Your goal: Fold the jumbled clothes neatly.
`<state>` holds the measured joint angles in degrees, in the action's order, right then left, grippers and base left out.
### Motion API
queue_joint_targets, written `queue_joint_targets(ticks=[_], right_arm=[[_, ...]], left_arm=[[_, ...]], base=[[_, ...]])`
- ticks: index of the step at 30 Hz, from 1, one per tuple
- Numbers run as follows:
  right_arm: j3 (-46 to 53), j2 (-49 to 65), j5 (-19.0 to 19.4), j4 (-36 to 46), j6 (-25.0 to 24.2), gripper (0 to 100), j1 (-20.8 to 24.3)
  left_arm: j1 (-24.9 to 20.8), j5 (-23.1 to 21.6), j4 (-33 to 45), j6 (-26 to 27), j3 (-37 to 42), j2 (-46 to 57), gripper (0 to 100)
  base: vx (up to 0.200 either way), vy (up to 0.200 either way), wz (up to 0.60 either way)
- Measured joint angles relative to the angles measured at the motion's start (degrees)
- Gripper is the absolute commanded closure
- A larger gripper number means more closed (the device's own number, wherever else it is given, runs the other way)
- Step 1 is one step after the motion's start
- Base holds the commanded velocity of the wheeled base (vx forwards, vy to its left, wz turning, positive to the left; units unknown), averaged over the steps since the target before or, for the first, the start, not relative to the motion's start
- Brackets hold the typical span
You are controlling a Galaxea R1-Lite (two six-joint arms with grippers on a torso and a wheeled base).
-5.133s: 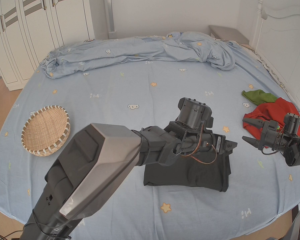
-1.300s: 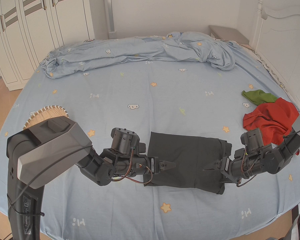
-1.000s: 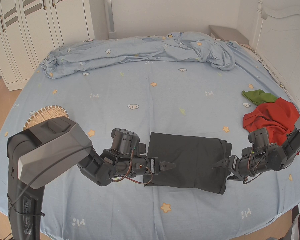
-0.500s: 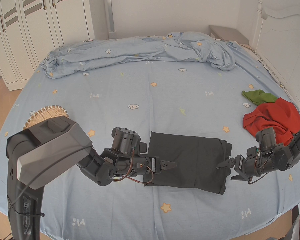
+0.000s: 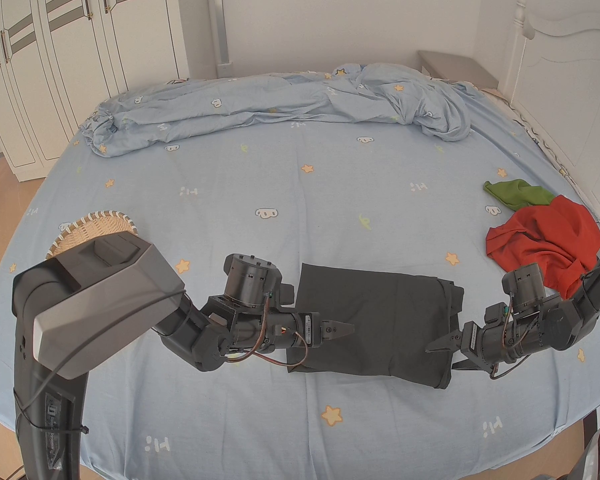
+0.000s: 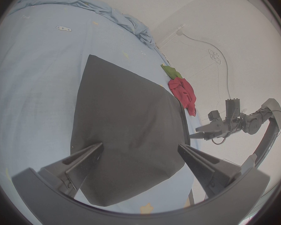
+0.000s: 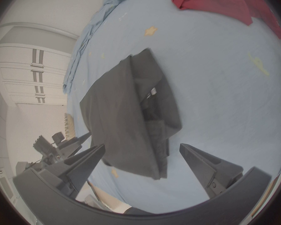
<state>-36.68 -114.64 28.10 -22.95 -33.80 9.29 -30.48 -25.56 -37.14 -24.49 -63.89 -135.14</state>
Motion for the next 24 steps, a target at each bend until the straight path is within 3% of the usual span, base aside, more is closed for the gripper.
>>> queue_joint_targets(ticks=[15, 24], right_arm=[[1.6, -1.21, -0.13, 0.02, 0.37, 100, -0.56], [1.84, 0.04, -0.29, 0.29, 2.13, 100, -3.84]], left_arm=[[-0.02, -0.02, 0.01, 0.0, -0.09, -0.24, 0], [-0.02, -0.02, 0.01, 0.0, -0.09, -0.28, 0]], base=[[0.0, 0.0, 0.0], [0.0, 0.0, 0.0]])
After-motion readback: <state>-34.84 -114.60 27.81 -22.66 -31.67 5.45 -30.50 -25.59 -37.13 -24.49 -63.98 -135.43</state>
